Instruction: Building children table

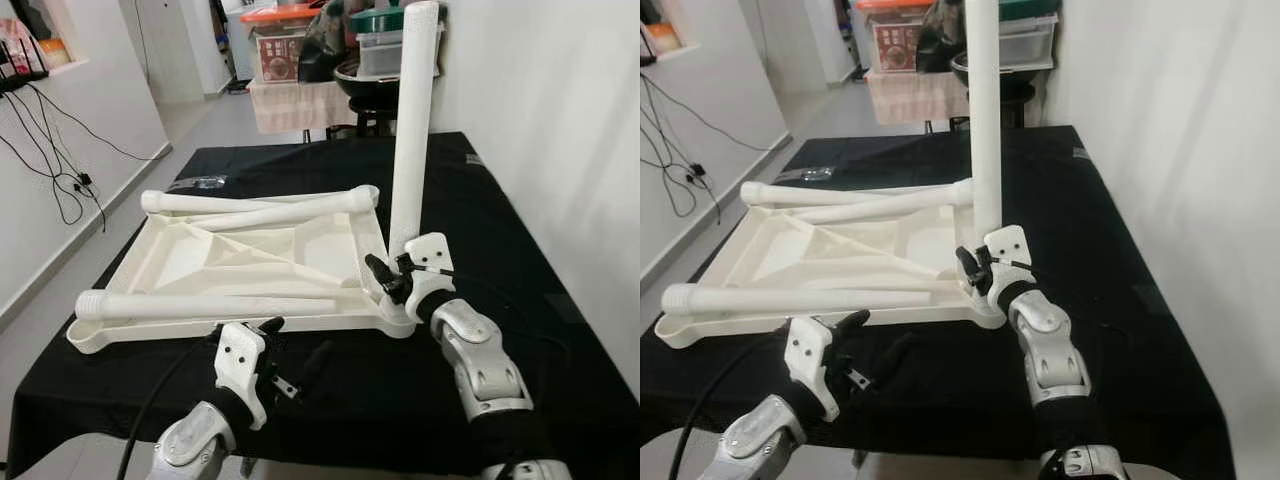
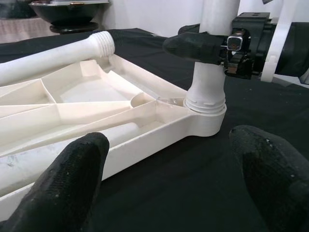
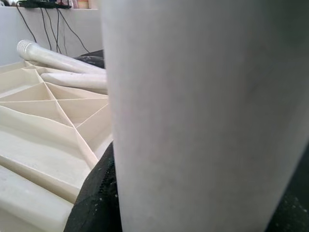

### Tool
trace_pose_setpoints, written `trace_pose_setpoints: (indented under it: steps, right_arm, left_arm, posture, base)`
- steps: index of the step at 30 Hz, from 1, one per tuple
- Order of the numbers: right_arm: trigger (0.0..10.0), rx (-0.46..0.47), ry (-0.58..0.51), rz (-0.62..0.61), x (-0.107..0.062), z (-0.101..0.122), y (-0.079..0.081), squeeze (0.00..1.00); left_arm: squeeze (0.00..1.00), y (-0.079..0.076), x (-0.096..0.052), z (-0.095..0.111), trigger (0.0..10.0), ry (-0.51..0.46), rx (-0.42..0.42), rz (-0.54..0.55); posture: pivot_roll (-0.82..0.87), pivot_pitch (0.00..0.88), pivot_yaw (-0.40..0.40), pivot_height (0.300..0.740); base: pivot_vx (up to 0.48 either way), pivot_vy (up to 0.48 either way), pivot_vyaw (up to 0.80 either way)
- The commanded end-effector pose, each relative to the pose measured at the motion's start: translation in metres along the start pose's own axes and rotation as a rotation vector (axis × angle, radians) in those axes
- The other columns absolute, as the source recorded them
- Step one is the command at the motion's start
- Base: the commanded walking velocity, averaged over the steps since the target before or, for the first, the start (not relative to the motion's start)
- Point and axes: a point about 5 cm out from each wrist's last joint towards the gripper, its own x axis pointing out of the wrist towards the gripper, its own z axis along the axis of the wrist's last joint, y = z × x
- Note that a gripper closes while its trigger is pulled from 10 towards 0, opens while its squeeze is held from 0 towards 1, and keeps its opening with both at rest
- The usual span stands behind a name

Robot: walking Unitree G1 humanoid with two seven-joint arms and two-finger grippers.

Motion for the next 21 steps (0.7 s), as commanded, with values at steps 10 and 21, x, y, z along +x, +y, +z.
trace_pose_setpoints:
  steps: [10, 21]
  right_arm:
    - [10.0, 0.090, -0.045, 0.369, 0.009, 0.006, 0.037, 1.00]
    - [10.0, 0.085, -0.125, 0.755, 0.025, 0.027, 0.026, 0.00]
  left_arm:
    - [0.00, 0.004, -0.002, -0.003, 10.0, 0.021, 0.005, 0.018]
    - [0.00, 0.004, -0.002, -0.002, 10.0, 0.023, 0.006, 0.021]
  posture:
    - [0.00, 0.015, 0.054, 0.740]
    - [0.04, 0.006, 0.046, 0.740]
  base:
    - [0.000, 0.000, 0.00]
    - [0.000, 0.000, 0.00]
